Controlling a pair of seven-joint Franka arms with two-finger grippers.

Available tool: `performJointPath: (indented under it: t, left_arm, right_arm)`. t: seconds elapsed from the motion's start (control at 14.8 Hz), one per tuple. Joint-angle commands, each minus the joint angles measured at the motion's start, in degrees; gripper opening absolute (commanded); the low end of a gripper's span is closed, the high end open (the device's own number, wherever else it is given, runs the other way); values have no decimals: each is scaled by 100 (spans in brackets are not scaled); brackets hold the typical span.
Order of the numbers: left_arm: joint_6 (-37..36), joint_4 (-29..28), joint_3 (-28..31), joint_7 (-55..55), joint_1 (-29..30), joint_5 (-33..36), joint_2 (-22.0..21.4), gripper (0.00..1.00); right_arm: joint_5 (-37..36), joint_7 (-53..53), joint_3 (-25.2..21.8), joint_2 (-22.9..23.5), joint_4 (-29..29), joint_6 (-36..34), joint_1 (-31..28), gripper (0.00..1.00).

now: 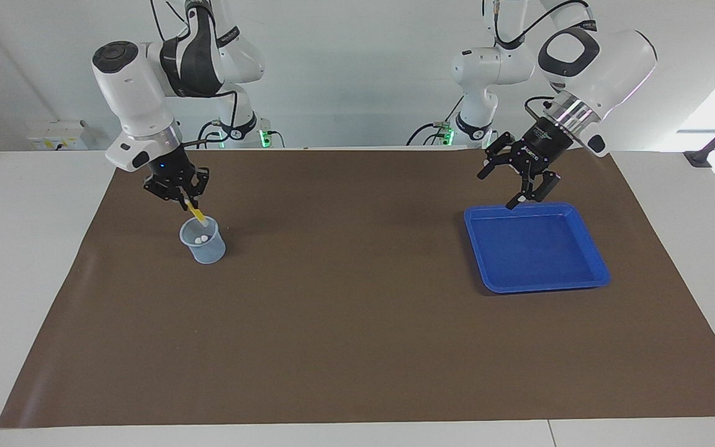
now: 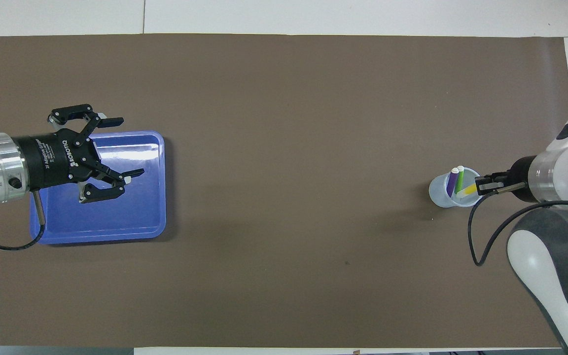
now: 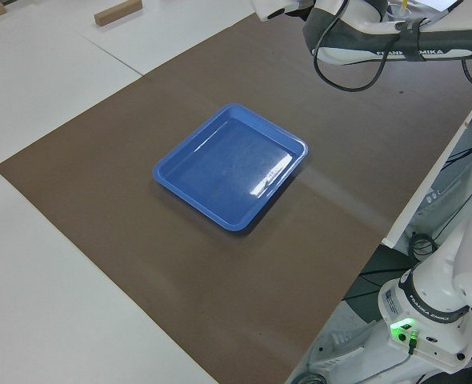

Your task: Transfer and insert pens with both arms

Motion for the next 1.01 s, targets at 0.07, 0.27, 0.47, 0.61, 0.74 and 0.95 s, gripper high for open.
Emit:
performJointPath:
  t: [0.07,0.27,0.47,0.61,0.74,0.95]
  left_arm:
    - [302,35,-57,6,-27,449,47,100]
    - [294,157,-65,120,52,852,134,100]
    - [232,298,4,312,-201,1546,214,100]
    - [145,447,14,707,-229,1923,310,100]
    - [-214,850,22,1058,-124,2231,547,100]
    - [-1039,1500,153,2215,52,2759,820,100]
  right_arm:
    - [-203,-189,-20,2,-109,167,-87,0]
    - [-204,-198,-20,99,-109,343,-87,0]
    - [-204,-189,-20,187,-118,449,-87,0]
    - [-195,-163,-20,240,-118,466,-87,0]
    - [-195,-136,-11,284,-170,510,-87,0]
    - [-186,-110,-11,319,-337,607,-78,0]
